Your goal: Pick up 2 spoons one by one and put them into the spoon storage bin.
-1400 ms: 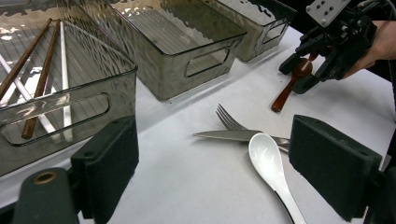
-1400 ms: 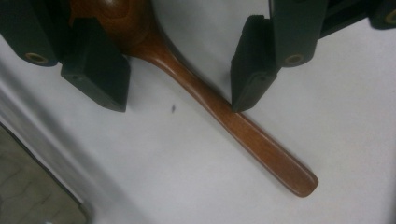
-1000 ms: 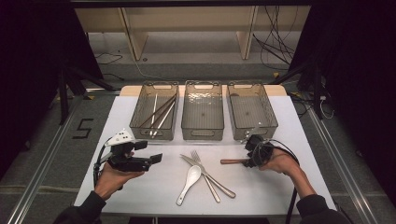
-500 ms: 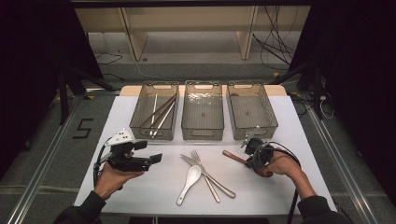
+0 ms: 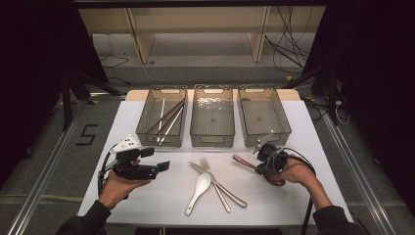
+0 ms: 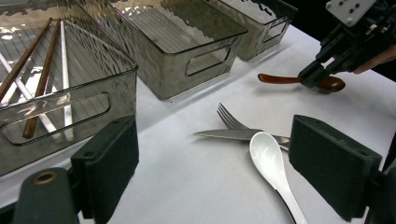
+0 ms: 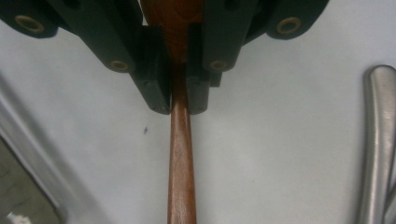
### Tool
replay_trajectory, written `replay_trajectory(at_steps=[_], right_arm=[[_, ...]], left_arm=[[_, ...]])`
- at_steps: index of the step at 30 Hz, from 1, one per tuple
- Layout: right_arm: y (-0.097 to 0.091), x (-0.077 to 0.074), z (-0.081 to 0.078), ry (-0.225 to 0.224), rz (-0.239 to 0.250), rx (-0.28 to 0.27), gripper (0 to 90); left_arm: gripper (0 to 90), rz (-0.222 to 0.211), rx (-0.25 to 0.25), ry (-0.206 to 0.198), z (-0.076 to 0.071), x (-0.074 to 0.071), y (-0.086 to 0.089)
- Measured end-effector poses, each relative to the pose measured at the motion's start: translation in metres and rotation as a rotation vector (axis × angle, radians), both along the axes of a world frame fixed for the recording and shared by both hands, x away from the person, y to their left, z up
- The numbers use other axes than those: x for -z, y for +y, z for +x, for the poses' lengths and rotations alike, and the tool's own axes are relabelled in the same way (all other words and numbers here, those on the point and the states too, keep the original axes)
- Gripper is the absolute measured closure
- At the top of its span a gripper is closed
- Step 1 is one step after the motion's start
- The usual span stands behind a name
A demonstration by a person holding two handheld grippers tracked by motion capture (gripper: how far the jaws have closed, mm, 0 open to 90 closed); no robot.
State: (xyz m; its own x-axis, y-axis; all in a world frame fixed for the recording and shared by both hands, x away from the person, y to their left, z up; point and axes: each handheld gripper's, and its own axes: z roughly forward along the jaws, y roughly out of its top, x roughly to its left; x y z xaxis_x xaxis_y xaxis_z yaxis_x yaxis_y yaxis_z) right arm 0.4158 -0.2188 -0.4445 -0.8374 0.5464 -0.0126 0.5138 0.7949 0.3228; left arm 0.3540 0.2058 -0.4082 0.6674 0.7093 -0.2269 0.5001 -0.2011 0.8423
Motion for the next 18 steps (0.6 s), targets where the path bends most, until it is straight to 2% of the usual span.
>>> replay_trajectory(at_steps=[7, 18], right_arm=[[0.001, -0.015, -0.003, -0.036, 0.056, 0.01, 81.5], [0.005, -0.039, -0.002, -0.12, 0.169, 0.062, 81.6]], left_arm=[[15.7, -0.011, -0.006, -0.008, -0.001, -0.001, 0.001], [15.7, -0.015, -0.013, -0.01, 0.0, 0.0, 0.002]])
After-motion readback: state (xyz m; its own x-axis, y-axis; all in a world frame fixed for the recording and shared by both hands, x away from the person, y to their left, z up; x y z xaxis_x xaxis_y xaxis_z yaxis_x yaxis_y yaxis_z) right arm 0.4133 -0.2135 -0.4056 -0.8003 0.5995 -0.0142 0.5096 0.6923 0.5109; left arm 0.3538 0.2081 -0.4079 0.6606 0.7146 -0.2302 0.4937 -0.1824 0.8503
